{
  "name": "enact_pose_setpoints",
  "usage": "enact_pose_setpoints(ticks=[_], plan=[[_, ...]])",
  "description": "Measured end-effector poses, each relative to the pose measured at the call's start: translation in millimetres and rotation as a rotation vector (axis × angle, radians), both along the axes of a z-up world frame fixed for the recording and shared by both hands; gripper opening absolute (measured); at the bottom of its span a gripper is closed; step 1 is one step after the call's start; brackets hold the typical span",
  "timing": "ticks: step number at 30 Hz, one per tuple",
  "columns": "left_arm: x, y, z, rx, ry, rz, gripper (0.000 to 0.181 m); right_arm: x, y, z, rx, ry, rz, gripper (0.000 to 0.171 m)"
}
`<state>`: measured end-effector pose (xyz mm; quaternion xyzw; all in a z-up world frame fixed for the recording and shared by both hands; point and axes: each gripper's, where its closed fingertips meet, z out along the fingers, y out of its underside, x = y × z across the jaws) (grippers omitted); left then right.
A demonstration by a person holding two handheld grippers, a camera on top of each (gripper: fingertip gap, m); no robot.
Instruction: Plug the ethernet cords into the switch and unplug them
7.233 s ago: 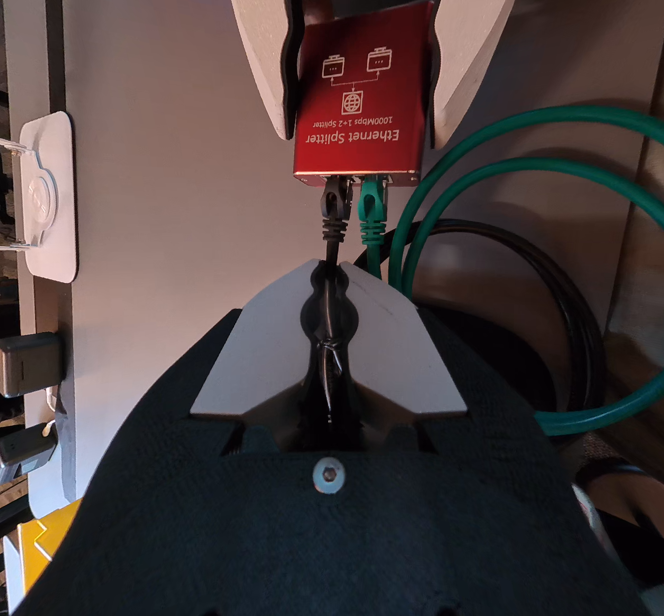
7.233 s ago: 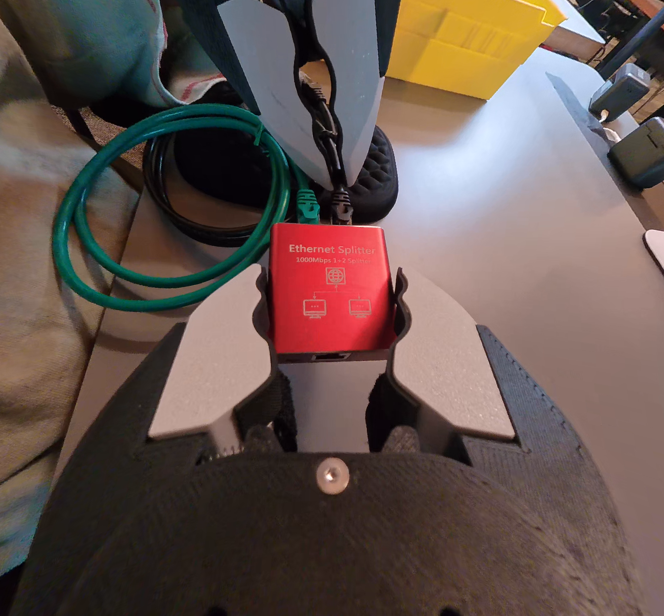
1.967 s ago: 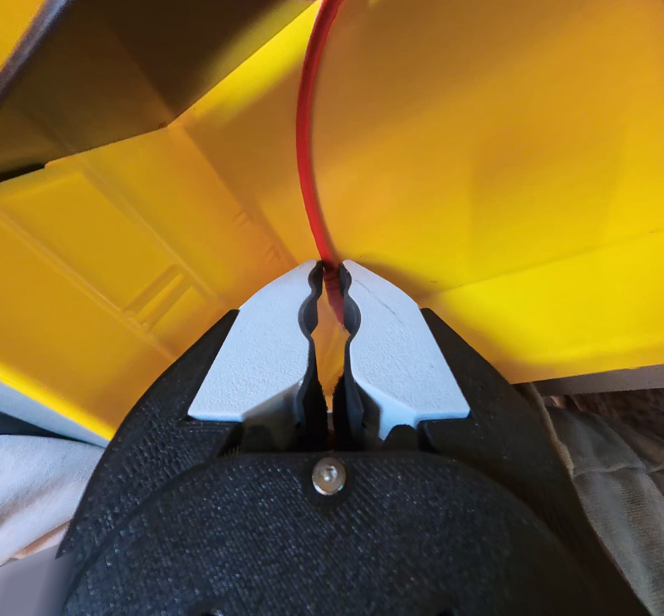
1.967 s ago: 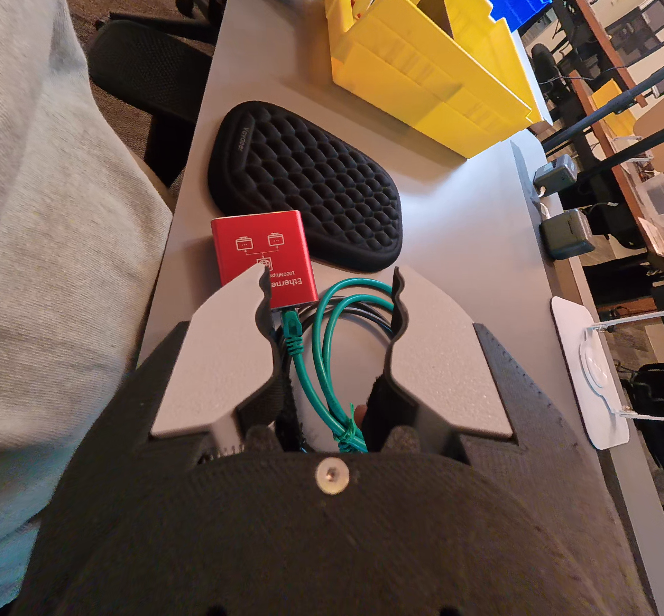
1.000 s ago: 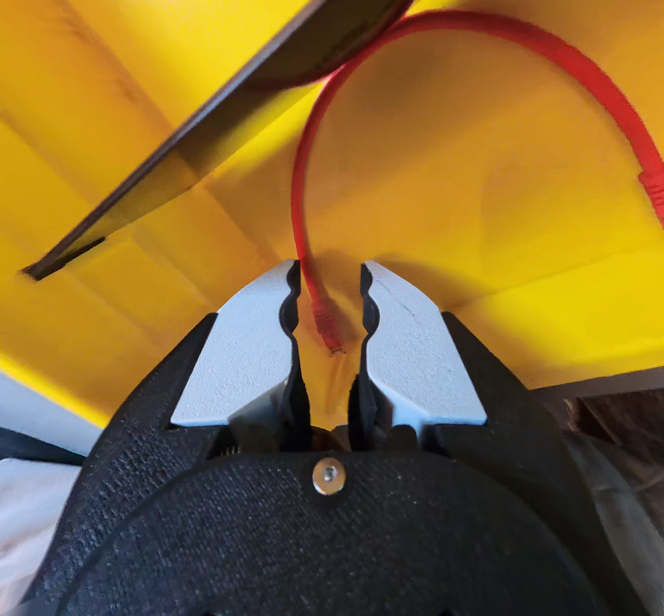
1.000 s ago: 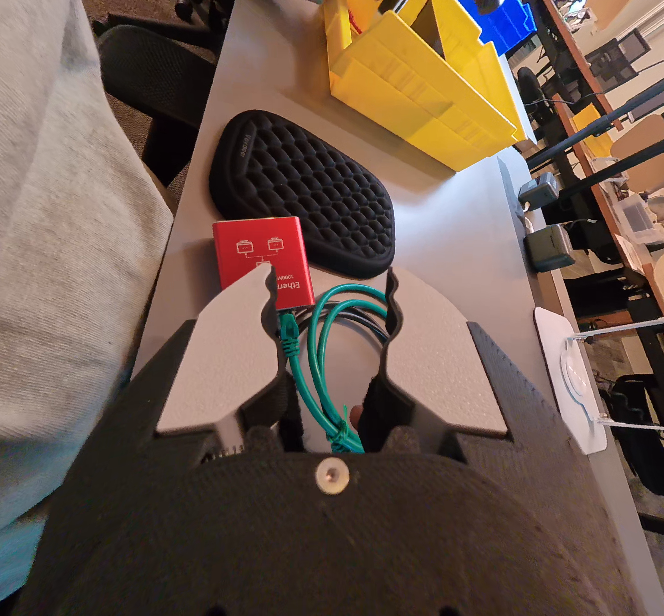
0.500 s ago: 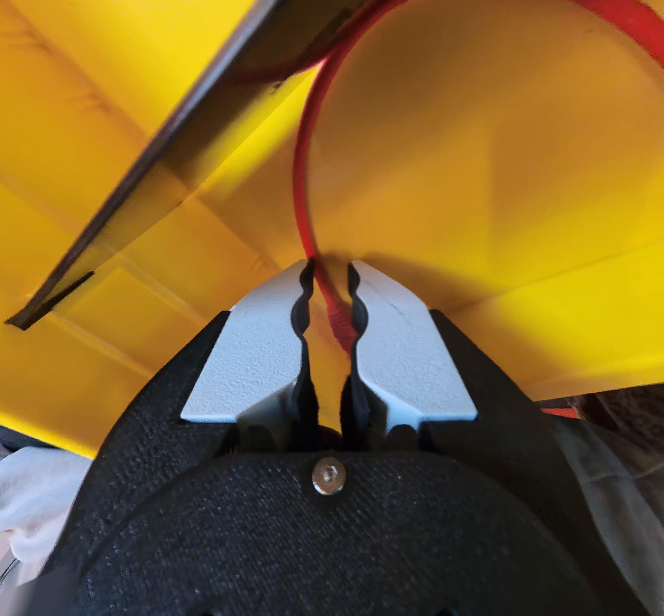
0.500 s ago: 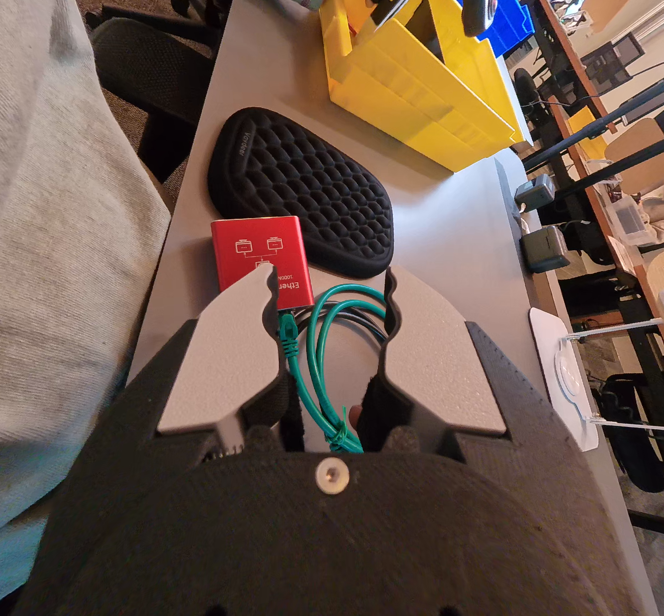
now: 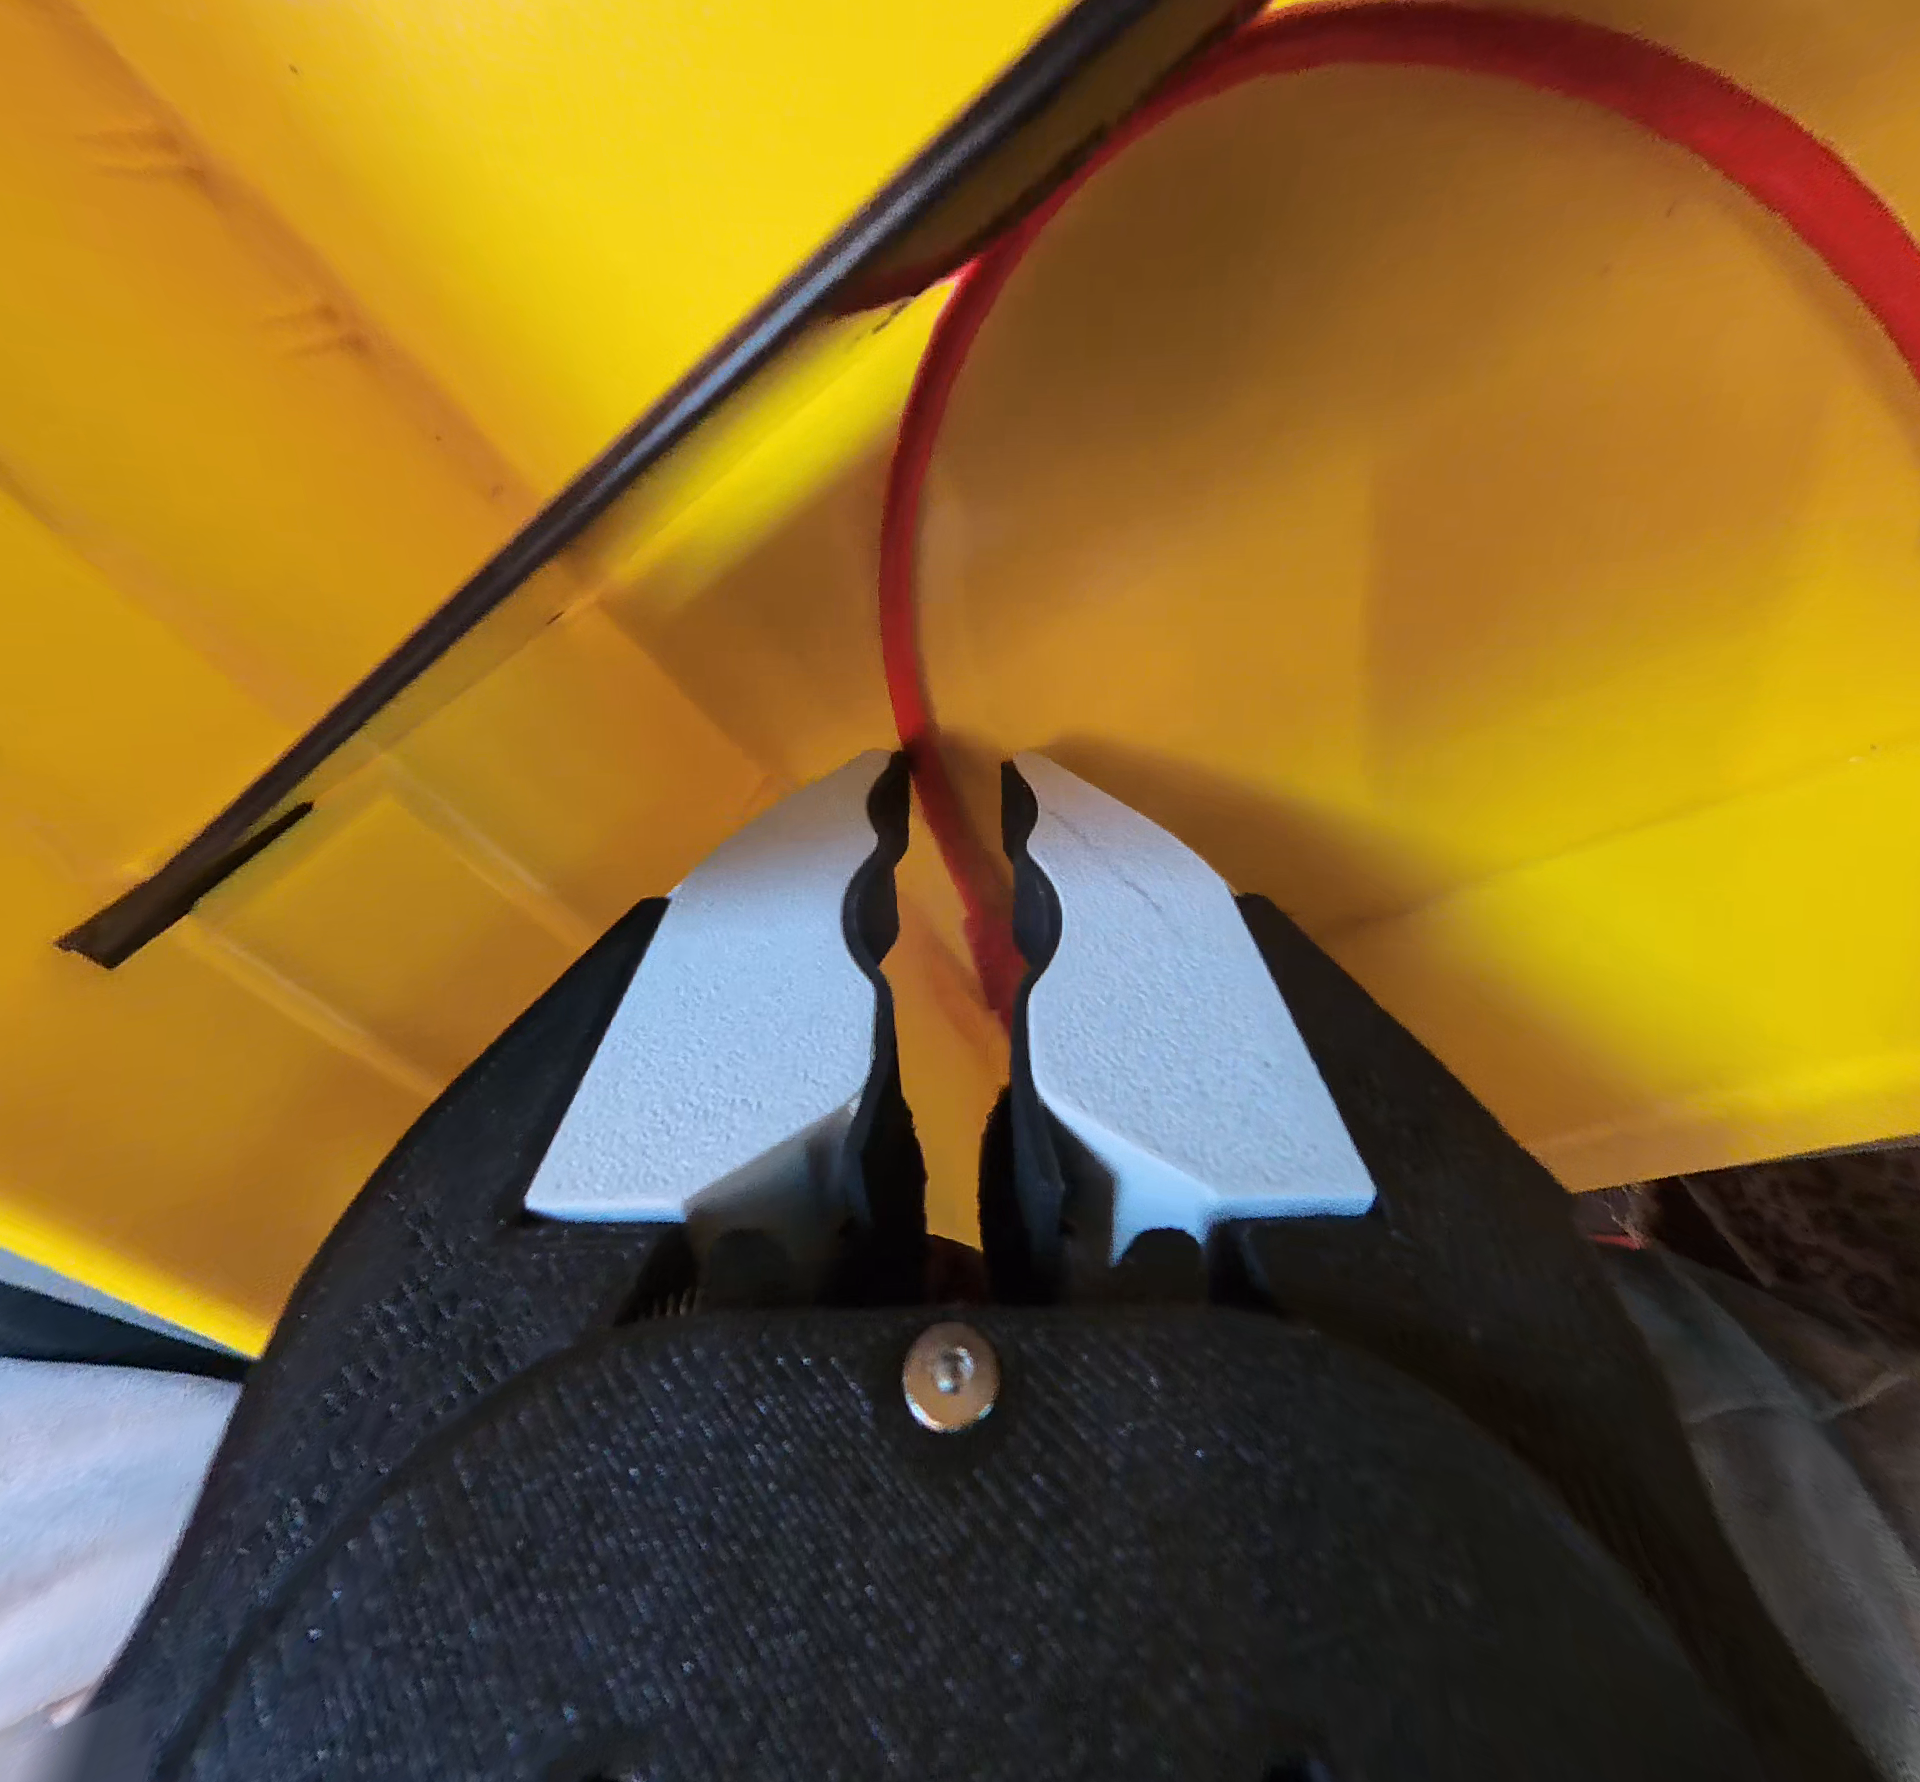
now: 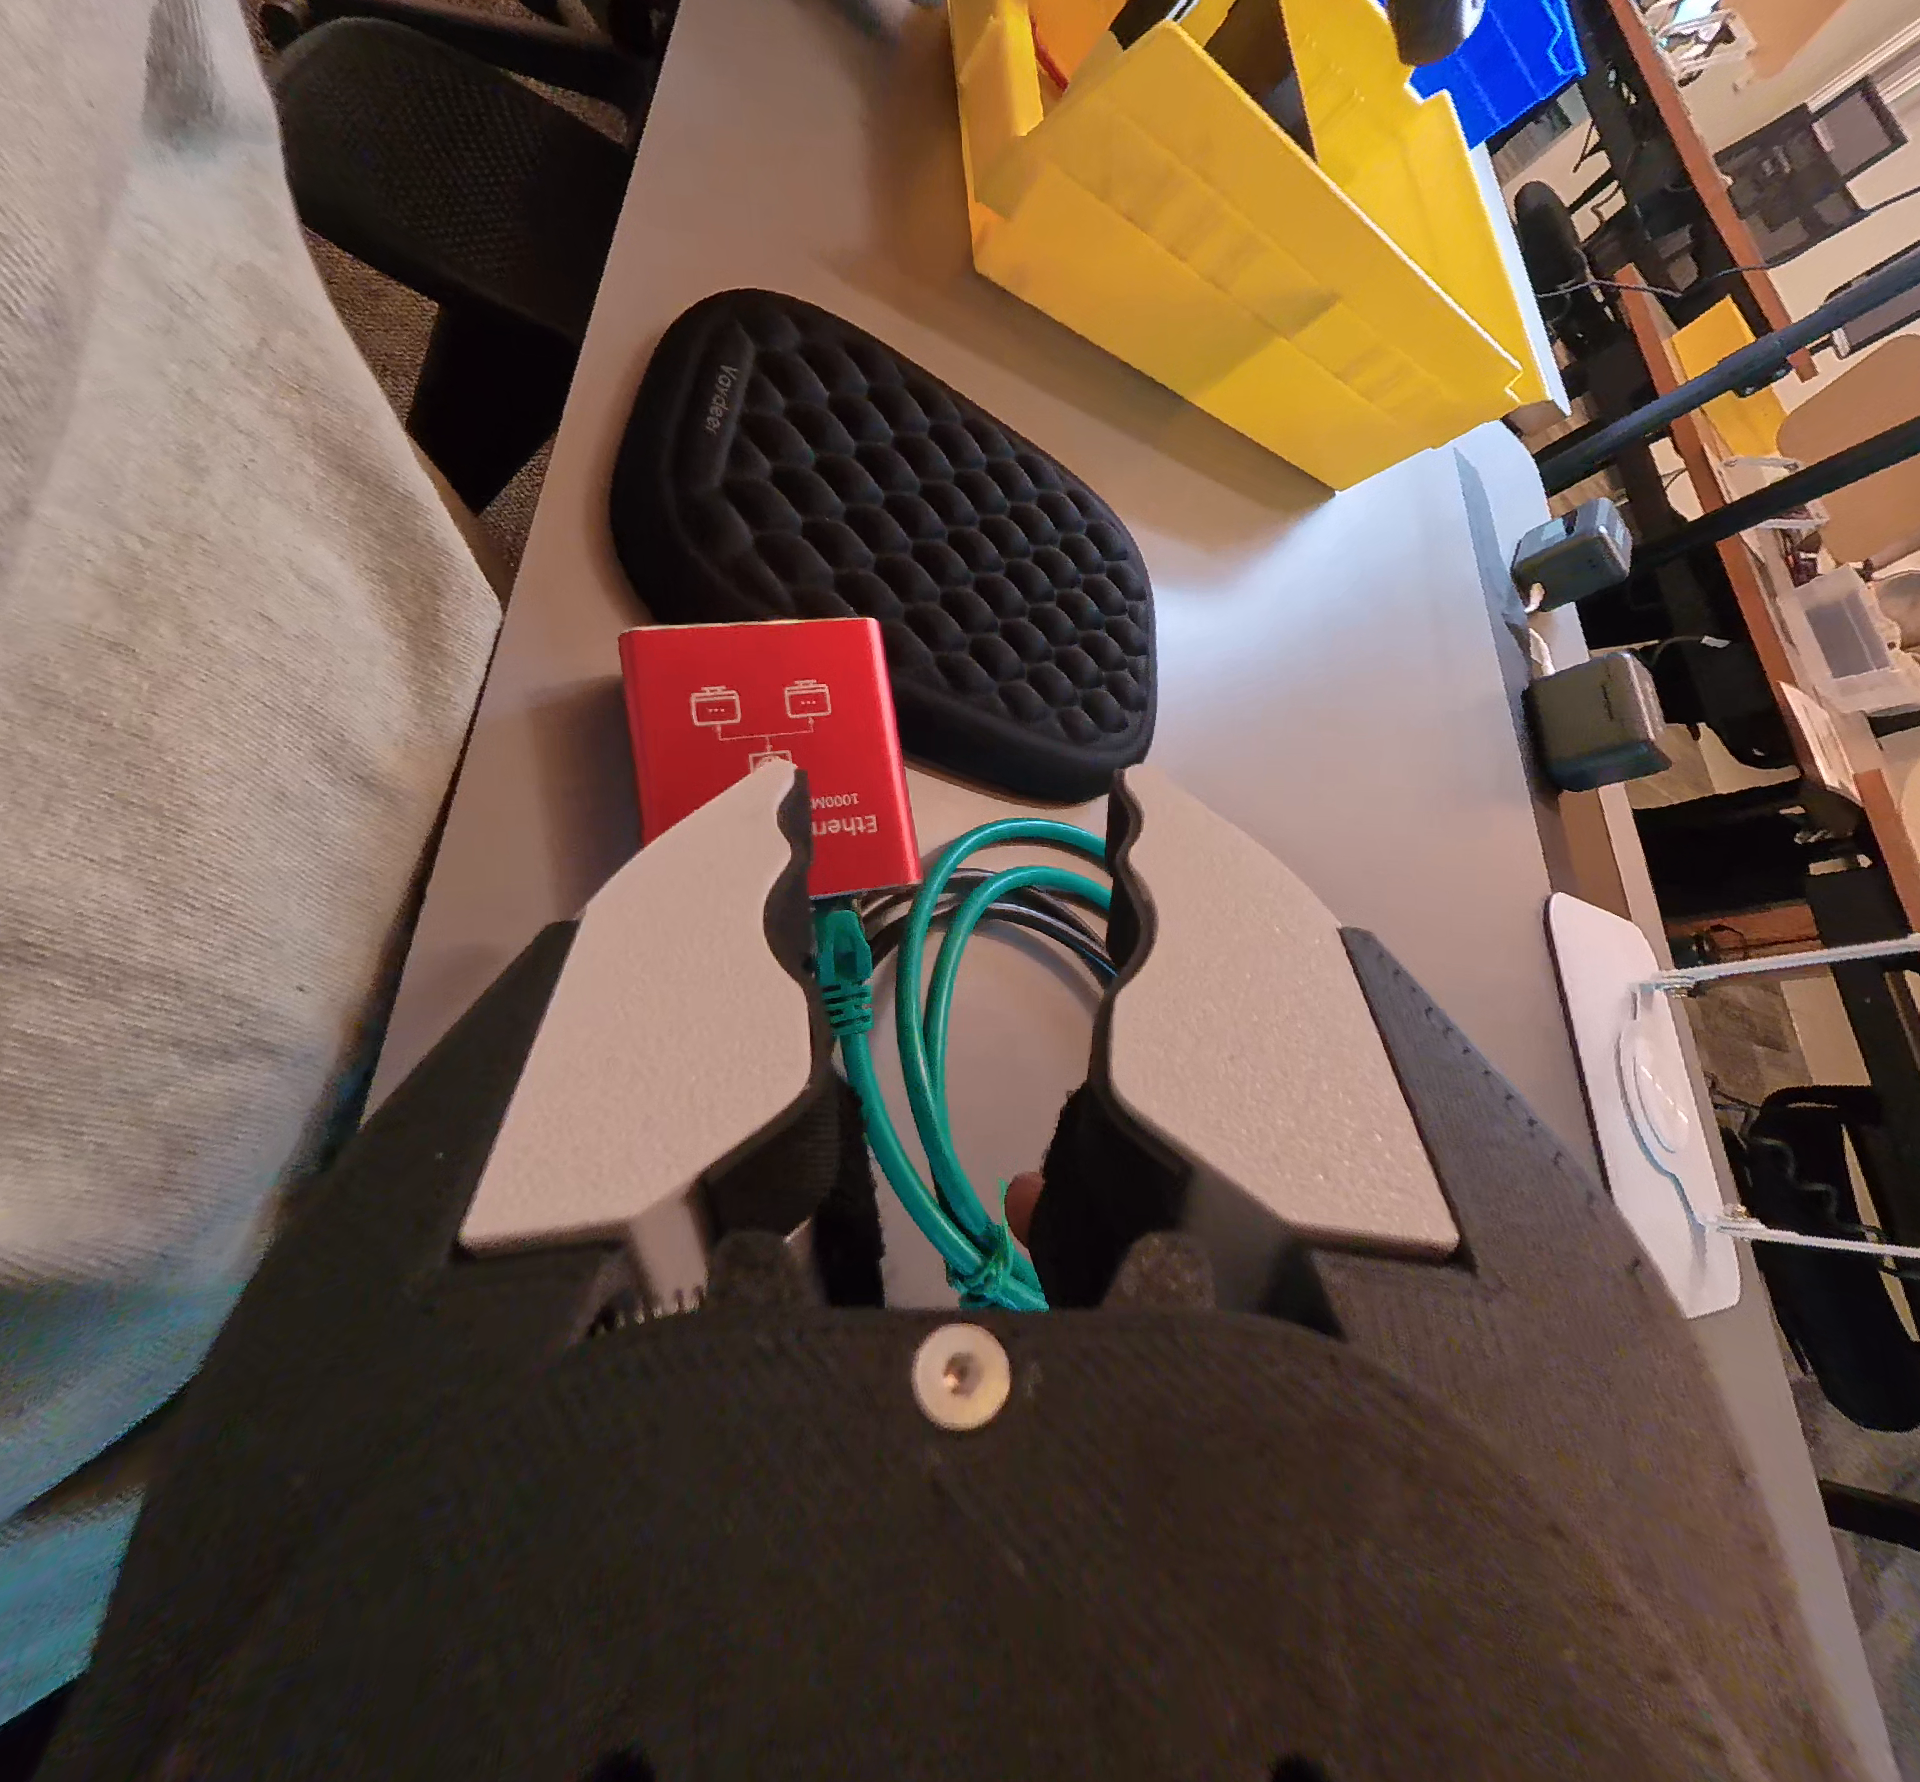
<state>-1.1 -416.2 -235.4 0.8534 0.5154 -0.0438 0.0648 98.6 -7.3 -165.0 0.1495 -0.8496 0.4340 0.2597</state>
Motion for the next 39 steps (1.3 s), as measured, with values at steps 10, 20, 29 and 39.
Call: enact_pose_setpoints(ticks=[10, 20, 29, 39], plan=[[8, 0, 32, -0.08, 0.09, -0.039, 0.005, -3, 4, 7, -0.023, 0.015, -0.015, 0.054], [5, 7, 158, -0.343, 0.571, -0.091, 0.003, -5, 2, 9, -0.065, -0.004, -0.023, 0.055], [1, 73, 250, -0.336, 1.253, -0.278, 0.001, -7, 2, 10, -0.078, -0.006, -0.039, 0.057], [15, 115, 175, 0.225, 1.084, -0.294, 0.032, -10, 6, 8, -0.066, 0.0, -0.05, 0.057]])
